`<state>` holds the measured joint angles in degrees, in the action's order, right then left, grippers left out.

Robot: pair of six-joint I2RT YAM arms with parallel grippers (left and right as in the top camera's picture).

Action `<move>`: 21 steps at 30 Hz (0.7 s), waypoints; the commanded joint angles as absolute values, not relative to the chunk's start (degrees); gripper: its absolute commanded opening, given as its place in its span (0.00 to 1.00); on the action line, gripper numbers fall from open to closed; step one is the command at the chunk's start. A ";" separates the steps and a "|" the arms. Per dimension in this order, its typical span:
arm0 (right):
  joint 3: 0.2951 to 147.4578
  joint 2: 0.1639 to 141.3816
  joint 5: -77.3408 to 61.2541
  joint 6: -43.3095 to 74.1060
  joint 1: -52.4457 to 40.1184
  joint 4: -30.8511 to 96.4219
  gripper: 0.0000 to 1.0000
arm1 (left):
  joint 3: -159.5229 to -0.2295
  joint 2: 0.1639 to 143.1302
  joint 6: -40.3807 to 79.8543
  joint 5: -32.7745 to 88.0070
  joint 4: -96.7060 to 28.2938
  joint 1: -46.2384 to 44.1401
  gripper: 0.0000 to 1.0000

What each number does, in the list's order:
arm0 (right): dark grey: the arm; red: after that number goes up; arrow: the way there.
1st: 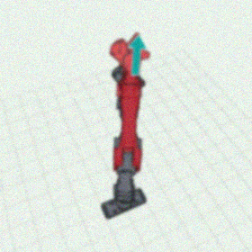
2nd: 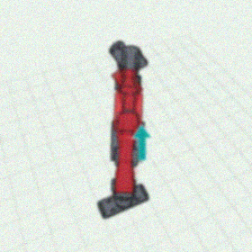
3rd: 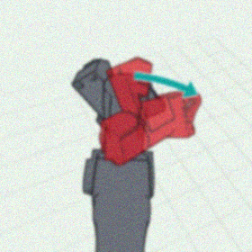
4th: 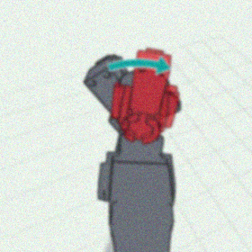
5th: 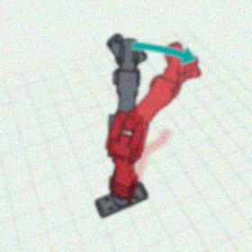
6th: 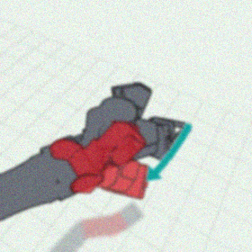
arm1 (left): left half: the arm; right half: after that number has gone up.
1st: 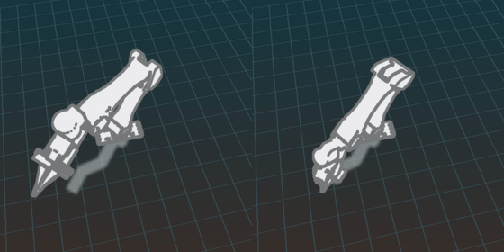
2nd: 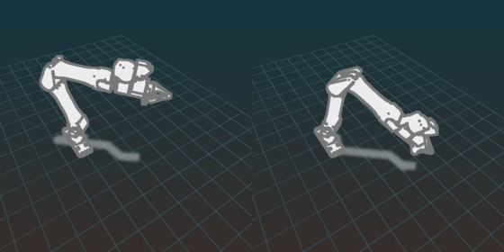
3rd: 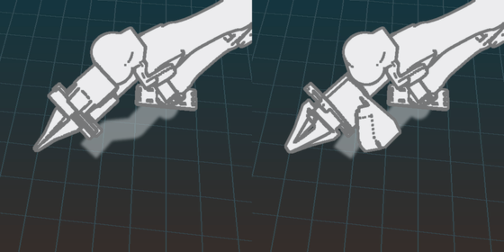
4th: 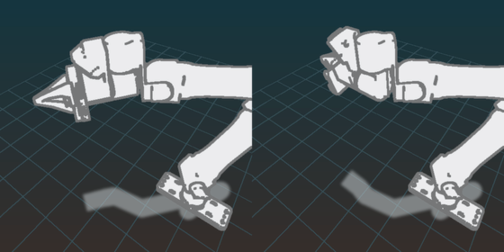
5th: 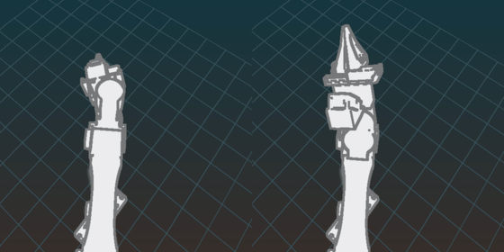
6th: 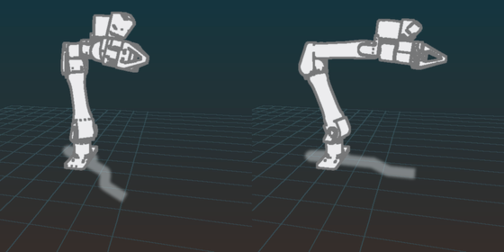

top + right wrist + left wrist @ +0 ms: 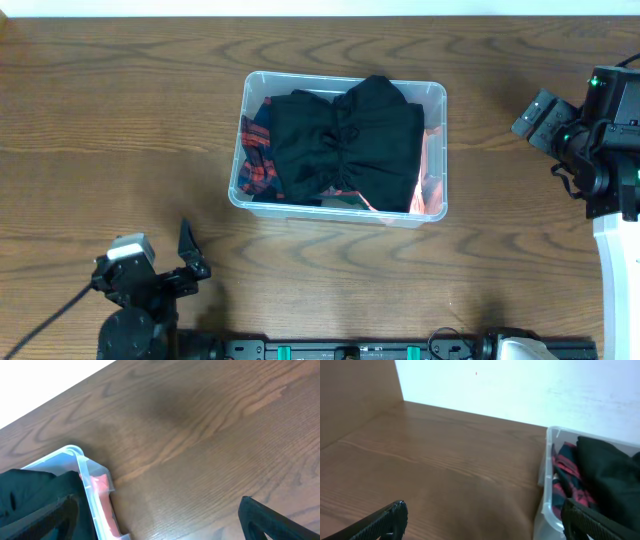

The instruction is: Pack container

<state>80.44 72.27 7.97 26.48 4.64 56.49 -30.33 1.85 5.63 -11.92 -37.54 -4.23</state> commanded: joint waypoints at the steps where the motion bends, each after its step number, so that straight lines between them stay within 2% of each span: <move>1: 80.86 72.12 8.56 26.26 4.95 56.62 0.99 | -27.14 0.43 4.34 -10.81 -37.21 -3.53 0.98; 21: 80.86 72.12 8.58 26.26 4.95 56.60 0.99 | -13.04 0.10 4.56 -8.08 -34.83 -3.55 0.98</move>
<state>80.44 72.27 7.97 26.48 4.67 56.51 -14.24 0.54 5.26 -8.93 -35.77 -3.84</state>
